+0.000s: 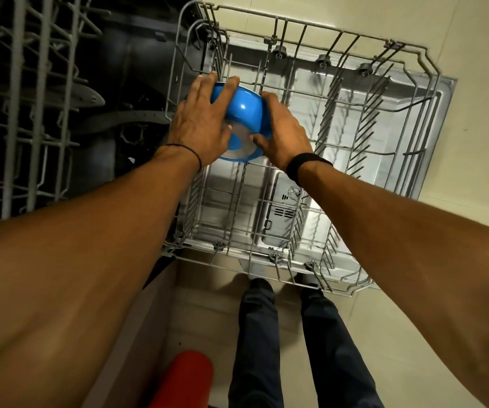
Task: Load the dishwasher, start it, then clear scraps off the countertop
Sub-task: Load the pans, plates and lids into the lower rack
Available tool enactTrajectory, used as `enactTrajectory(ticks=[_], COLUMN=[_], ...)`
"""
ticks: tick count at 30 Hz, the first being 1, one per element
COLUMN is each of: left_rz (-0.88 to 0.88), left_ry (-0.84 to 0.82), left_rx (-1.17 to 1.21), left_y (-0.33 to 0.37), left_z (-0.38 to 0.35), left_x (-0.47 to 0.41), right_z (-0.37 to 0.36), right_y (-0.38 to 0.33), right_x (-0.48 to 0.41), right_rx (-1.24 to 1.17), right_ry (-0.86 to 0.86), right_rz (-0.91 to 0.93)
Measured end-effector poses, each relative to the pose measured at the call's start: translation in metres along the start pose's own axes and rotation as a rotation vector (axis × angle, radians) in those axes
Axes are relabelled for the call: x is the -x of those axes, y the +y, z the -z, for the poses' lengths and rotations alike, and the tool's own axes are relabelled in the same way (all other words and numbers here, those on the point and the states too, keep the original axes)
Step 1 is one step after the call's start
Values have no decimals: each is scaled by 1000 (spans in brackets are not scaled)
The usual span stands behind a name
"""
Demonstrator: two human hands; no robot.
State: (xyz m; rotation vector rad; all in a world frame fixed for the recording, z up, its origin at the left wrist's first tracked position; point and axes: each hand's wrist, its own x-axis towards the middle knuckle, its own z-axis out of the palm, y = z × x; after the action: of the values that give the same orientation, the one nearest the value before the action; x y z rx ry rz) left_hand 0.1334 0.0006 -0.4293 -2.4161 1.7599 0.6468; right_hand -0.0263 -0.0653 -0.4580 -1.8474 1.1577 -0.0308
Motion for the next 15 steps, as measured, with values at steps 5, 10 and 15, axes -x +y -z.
enactTrajectory(ticks=[5,10,15], left_rz=[21,25,24], left_ry=[-16,-16,-8], left_rx=[-19,-35,-72], left_y=[-4,-1,3], left_z=[3,1,1], left_x=[1,-2,-2], right_z=[-4,-2,0], right_y=[-6,-2,-1], right_x=[-5,-5,-3], right_rx=[8,16,37], right_ry=[-37,-63,-80], right_rz=[-13,-61,-67])
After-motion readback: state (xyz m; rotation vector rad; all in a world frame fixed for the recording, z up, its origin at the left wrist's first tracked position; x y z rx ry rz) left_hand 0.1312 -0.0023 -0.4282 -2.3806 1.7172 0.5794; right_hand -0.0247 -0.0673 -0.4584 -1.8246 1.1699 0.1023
